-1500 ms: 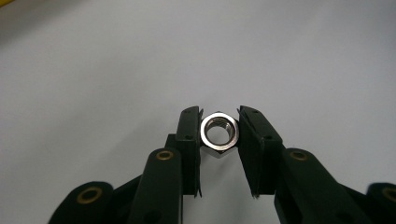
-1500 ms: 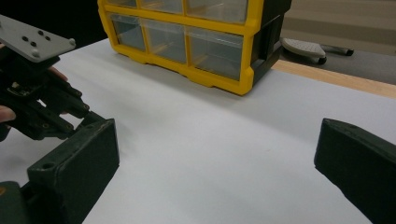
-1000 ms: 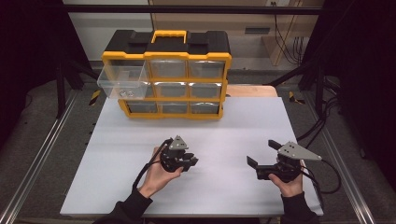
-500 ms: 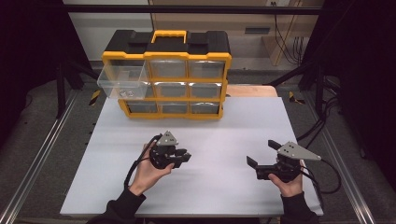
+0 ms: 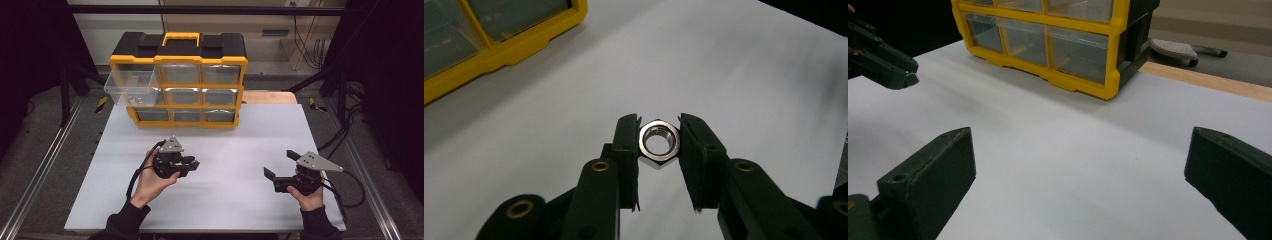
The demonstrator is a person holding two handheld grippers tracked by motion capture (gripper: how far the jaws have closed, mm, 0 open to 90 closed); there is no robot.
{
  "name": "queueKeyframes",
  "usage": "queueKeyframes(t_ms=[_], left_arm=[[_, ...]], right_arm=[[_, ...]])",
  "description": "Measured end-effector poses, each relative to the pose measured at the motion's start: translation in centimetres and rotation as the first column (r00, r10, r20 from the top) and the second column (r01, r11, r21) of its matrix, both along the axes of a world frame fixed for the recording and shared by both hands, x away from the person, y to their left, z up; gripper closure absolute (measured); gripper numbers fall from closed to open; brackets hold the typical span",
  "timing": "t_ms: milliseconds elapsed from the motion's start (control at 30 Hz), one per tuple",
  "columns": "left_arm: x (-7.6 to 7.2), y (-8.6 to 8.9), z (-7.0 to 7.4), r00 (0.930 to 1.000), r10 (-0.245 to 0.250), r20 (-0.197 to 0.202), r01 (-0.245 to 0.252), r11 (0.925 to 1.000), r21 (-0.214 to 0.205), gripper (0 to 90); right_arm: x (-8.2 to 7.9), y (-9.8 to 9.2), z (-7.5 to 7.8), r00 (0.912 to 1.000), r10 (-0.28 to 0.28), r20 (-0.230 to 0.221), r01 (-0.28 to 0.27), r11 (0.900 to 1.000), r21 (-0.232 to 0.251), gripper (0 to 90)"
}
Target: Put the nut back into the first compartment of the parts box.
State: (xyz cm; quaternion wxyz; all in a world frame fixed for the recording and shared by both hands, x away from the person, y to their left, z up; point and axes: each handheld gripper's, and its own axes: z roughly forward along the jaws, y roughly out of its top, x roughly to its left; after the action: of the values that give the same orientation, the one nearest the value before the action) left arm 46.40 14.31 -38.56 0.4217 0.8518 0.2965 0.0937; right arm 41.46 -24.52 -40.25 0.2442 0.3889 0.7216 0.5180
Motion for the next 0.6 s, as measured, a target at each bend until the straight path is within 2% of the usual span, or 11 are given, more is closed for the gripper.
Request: queueKeyframes(t_ms=[33,67,133,400,600], left_arm=[[0.0,0.1,0.2,1.0000,0.000,0.002,0.000,1.0000,0.004,69.4],[0.0,0.2,0.3,0.9999,0.013,0.006,-0.013,0.9998,-0.015,69.4],[0.1,0.6,0.7,0.9998,0.008,0.016,-0.008,0.9999,-0.009,69.4],[0.2,1.9,2.0,0.9993,0.016,0.032,-0.015,0.9992,-0.038,69.4],[0.5,2.5,2.7,0.9994,0.011,0.034,-0.009,0.9994,-0.033,69.4]], right_arm=[[0.0,0.0,0.0,1.0000,-0.003,0.000,0.003,1.0000,0.002,0.5],[0.0,0.0,0.0,1.0000,-0.003,0.000,0.003,1.0000,0.002,0.5],[0.0,0.0,0.0,1.0000,-0.005,0.000,0.005,1.0000,0.004,0.5],[0.1,0.1,-0.1,1.0000,-0.006,-0.004,0.006,1.0000,-0.002,0.5],[0.1,0.0,0.0,1.0000,-0.008,-0.001,0.008,1.0000,-0.001,0.5]])
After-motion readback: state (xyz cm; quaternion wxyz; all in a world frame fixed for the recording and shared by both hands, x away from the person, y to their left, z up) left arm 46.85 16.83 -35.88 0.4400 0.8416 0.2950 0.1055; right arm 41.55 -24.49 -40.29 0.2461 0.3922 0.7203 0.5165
